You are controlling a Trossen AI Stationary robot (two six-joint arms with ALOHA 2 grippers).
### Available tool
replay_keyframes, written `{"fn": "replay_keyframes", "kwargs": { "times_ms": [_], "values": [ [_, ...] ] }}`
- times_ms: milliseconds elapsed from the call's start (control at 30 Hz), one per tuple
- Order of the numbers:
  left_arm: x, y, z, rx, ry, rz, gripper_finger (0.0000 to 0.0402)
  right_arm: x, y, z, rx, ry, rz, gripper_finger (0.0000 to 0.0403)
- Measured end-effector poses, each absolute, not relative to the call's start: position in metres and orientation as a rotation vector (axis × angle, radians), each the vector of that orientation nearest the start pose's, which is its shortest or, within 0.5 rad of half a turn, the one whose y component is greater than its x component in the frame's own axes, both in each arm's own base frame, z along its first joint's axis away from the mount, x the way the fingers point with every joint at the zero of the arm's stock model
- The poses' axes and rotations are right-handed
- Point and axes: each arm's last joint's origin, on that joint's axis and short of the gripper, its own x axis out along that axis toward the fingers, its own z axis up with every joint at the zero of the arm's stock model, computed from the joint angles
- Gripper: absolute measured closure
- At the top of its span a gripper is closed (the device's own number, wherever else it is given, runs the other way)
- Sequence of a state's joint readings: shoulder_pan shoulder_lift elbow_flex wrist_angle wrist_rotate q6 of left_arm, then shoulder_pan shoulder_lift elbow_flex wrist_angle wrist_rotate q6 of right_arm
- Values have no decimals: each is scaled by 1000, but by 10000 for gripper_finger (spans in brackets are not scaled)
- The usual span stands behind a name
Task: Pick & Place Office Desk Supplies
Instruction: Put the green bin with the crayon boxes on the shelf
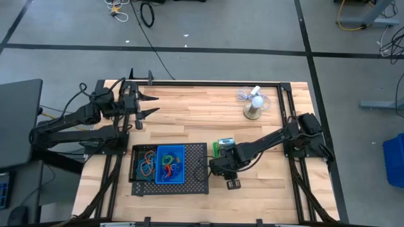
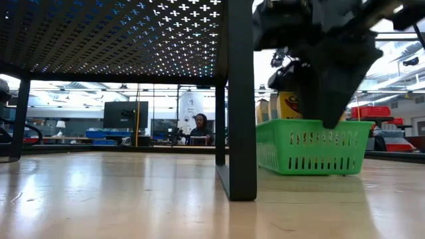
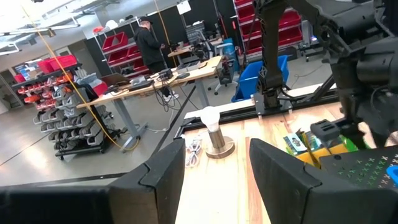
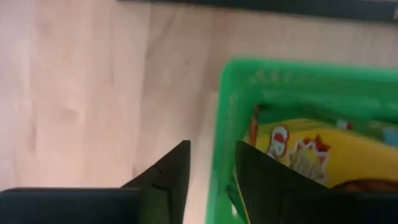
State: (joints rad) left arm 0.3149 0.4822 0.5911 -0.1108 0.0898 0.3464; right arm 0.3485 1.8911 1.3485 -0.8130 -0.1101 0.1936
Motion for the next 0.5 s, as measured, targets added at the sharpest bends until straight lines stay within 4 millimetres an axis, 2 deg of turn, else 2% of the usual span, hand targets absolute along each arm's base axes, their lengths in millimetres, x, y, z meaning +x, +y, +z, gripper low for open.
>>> {"fn": "replay_keyframes", "kwargs": {
  "times_ms": [233,500],
  "values": [
    [115,35,312,342,41,222,214,347,124,167,-28,1423,228,254],
    [115,34,312,339,39,218,214,353,127,152,-41,1432,215,275]
  ]
}}
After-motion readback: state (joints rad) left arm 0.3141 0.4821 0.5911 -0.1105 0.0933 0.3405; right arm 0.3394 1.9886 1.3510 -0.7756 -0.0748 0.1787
